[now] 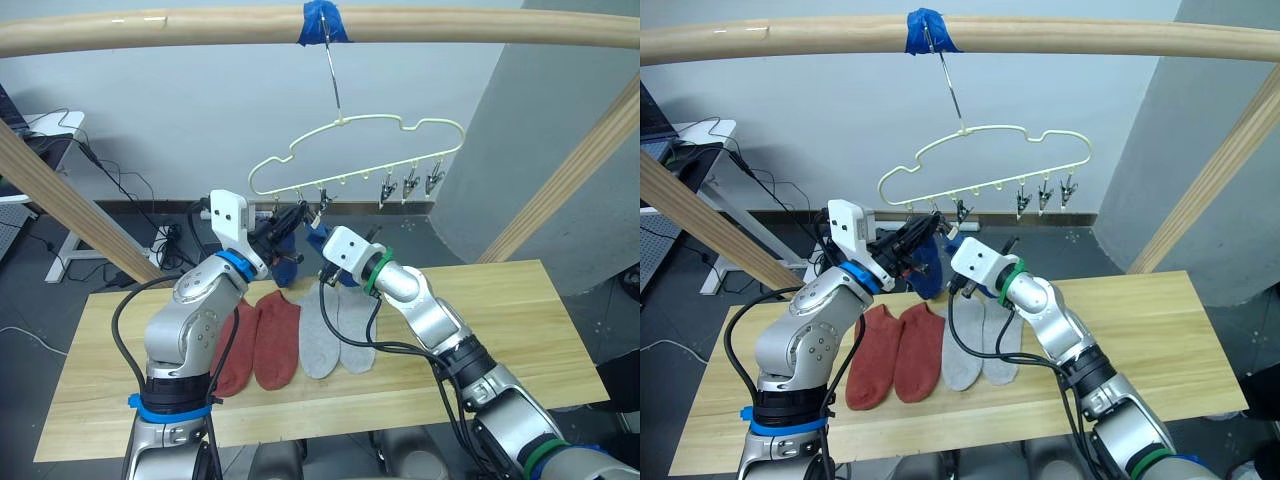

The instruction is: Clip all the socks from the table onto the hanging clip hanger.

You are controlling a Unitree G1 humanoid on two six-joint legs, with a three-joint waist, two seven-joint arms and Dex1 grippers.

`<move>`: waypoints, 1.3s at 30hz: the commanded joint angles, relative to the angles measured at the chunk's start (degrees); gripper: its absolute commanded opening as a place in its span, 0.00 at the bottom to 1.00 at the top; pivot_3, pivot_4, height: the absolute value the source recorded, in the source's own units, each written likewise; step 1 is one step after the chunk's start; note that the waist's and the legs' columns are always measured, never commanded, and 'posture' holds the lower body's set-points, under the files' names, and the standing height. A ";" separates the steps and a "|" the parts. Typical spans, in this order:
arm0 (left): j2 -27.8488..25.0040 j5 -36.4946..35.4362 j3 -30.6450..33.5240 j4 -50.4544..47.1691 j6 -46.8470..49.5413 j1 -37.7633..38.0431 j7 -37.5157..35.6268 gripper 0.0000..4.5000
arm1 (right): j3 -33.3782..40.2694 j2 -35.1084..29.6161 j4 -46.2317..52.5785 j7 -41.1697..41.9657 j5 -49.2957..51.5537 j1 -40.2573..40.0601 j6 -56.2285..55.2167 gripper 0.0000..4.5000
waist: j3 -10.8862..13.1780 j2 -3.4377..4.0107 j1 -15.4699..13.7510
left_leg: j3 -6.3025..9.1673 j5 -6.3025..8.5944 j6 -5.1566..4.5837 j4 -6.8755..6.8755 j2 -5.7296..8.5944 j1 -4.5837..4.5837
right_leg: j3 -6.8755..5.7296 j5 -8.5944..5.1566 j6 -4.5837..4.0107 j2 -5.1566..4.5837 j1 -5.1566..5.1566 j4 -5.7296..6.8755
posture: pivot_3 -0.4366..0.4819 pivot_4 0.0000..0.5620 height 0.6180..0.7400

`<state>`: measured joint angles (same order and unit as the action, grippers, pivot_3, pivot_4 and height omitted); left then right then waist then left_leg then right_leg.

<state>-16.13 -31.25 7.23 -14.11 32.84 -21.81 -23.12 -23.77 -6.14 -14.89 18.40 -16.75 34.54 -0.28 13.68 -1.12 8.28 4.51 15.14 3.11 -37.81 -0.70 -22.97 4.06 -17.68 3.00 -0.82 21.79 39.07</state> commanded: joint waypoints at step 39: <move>3.78 19.62 -8.70 -0.65 -24.65 10.58 3.30 0.53 | 20.60 -23.66 46.60 28.27 28.87 -21.14 27.46 0.38 | 0.05 0.00 -0.09 | 0.00 0.01 -0.02 -0.03 0.07 0.05 | 0.01 0.02 0.02 -0.01 -0.14 -0.02 | 0.22 0.41 1.00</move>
<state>-13.12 -12.46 -0.70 -14.02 9.90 -10.95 -20.53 -6.78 -29.06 26.91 45.68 7.49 12.31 24.59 13.73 -1.12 8.19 4.47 15.15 3.08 -37.83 -0.62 -22.90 4.10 -17.66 3.04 -0.77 21.66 39.06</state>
